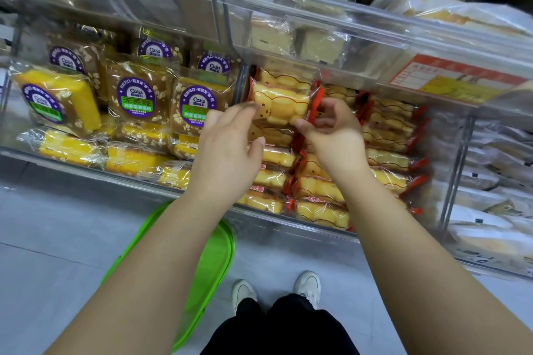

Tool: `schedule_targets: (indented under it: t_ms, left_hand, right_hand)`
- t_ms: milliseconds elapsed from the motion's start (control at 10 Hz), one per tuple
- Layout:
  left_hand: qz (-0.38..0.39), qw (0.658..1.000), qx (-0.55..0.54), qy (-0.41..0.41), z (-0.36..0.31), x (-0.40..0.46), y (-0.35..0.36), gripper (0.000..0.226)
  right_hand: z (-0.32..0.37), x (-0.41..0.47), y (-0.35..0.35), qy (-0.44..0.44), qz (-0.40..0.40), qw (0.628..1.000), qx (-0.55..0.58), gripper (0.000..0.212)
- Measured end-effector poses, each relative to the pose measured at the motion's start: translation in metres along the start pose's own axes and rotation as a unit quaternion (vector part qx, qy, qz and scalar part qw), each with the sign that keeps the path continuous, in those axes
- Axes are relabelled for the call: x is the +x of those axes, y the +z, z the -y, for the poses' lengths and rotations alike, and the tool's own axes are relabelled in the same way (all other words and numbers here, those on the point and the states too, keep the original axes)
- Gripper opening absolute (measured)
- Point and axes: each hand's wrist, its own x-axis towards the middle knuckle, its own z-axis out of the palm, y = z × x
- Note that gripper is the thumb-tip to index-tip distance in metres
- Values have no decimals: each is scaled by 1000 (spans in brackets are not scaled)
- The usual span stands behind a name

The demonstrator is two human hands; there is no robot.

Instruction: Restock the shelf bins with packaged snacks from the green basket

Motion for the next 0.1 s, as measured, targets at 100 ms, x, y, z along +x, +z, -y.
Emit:
schedule_targets:
  t_ms: [100]
  left_hand:
    - [-9,989,-132,-59,7,-20,-8,40]
  right_hand:
    - [-5,-25,-24,15,-14,1000,20,33]
